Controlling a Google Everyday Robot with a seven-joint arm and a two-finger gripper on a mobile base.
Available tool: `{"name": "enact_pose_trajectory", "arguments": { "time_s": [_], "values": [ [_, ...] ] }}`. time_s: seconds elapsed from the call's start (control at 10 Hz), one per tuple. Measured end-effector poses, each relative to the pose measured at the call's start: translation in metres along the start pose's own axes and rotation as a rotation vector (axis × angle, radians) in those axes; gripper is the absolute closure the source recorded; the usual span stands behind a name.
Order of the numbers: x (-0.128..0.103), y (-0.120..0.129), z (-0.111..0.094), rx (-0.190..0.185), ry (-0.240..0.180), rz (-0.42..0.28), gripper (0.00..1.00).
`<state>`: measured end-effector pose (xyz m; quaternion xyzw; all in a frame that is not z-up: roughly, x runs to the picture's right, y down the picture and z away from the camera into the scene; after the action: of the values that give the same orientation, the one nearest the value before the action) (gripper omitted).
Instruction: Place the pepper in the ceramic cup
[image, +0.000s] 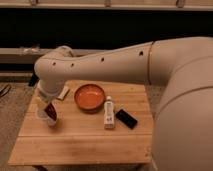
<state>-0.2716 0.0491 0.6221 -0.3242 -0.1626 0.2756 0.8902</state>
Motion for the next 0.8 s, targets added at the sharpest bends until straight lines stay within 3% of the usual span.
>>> {"name": "enact_pose_trajectory", "arguments": {
  "time_s": [0.4, 0.7, 0.8],
  "values": [
    [-0.039, -0.016, 0.044, -0.03, -0.05, -0.041, 1.0],
    [-0.044, -0.028, 0.075, -0.045, -0.059, -0.045, 0.98],
    [-0.043, -0.03, 0.083, -0.049, -0.062, -0.044, 0.9]
  ]
}}
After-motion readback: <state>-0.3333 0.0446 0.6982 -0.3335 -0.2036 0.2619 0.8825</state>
